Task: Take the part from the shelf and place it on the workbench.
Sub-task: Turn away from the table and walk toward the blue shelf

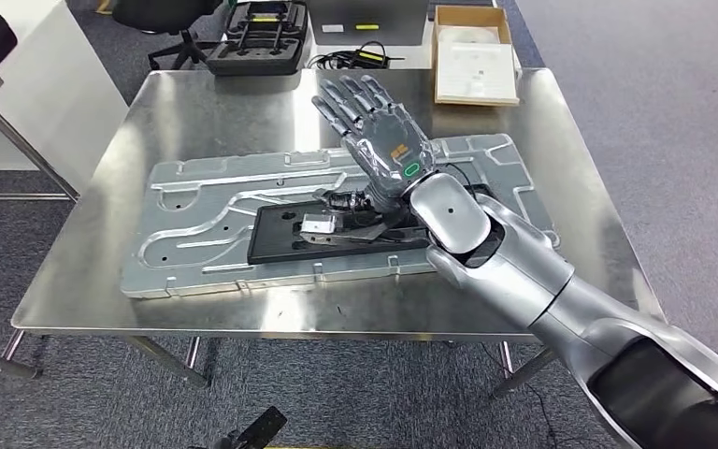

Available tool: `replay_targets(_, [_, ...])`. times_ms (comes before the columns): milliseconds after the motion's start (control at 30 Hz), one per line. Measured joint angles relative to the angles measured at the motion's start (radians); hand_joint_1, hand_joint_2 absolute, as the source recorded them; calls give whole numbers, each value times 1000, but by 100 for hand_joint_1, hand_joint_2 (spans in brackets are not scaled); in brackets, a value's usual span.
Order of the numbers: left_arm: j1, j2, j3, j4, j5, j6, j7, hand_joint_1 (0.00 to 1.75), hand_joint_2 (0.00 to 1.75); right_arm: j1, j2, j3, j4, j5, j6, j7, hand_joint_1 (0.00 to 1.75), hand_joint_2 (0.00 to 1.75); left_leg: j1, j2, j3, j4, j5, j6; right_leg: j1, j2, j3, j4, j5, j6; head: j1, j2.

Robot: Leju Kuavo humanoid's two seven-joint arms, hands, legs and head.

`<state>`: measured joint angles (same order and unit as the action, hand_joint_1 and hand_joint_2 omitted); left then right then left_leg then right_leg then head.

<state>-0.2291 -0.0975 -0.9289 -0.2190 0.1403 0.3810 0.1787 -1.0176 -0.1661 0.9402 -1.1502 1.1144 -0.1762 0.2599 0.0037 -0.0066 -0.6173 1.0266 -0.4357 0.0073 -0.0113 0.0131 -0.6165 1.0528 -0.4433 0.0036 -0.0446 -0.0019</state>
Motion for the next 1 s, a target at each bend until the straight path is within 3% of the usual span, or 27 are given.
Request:
replay_targets(67, [1,0,0,0,4,-2,-2,0,0,-2,-3,-6,-17,16,-1,0,0,0,2,0,-2,0,0,-7,1,1,-2,0,3,-11,-1,0])
replay_targets(133, [1,0,0,0,6,-4,-4,0,0,-7,-4,-12,-36,21,-3,-2,0,0,4,2,-20,40,-27,-15,-2,1,-3,-3,7,-21,-3,0])
replay_targets(233, [3,0,0,0,9,-6,-7,0,0,-15,-3,-19,-66,18,-6,-7,0,0,6,2,-106,228,-117,-22,2,0,-4,-3,8,-31,-6,0])
replay_targets(300, [7,0,0,0,12,-8,-7,0,0,-12,-1,-19,-82,8,-11,-10,0,0,5,2,-136,288,-124,-17,8,0,-4,-3,8,-32,-6,0])
replay_targets(333, [7,0,0,0,14,-9,-8,0,0,-11,1,-19,-91,1,-17,-11,0,0,3,2,-126,264,-102,-11,11,1,-4,-3,8,-33,-6,0])
replay_targets(400, [6,0,0,0,18,-10,-10,0,0,-8,9,-23,-113,-12,-36,-10,0,0,-7,2,-60,128,-40,7,14,2,-3,-3,8,-33,-5,0])
replay_targets(467, [3,0,0,0,21,-12,-12,0,0,-1,19,-30,-137,-26,-64,-6,0,0,-18,2,-4,17,-6,21,14,2,-4,-5,9,-30,-6,0])
replay_targets(533, [3,0,0,0,25,-13,-14,0,0,13,28,-36,-159,-39,-85,-1,0,0,-24,2,7,-6,-4,25,12,1,-4,-10,12,-25,-7,0])
replay_targets(633, [3,0,0,0,27,-13,-15,0,0,23,36,-45,-186,-45,-95,1,0,0,-16,4,17,-32,9,33,12,-1,-10,2,-3,-13,-6,0])
replay_targets(667, [3,0,0,0,27,-13,-15,0,0,25,37,-48,-192,-45,-95,1,0,0,-13,5,21,-41,14,36,11,-1,-24,35,-25,-10,-6,0])
replay_targets(767, [4,-1,0,0,29,-14,-16,0,0,39,38,-55,-205,-55,-104,0,0,0,-12,6,22,-43,18,38,6,-2,-102,212,-107,2,-5,0])
replay_targets(800, [5,-1,0,0,32,-14,-16,0,0,48,39,-57,-209,-64,-111,-2,0,0,-11,6,22,-40,18,38,3,-3,-116,243,-112,5,-6,0])
replay_targets(833, [6,-1,0,0,36,-13,-16,0,0,56,40,-59,-214,-73,-119,-5,0,0,-10,5,20,-36,17,37,0,-3,-115,242,-101,9,-5,0])
replay_targets(933, [8,-1,0,0,46,-9,-18,0,0,73,50,-65,-232,-101,-142,-14,0,0,-6,3,11,-14,9,26,-5,-5,-30,70,-17,15,-5,0])
replay_targets(1000, [8,-1,0,0,53,-4,-20,0,0,89,60,-67,-245,-118,-155,-19,0,0,-7,2,0,0,6,15,-1,-3,2,2,3,8,-6,0])
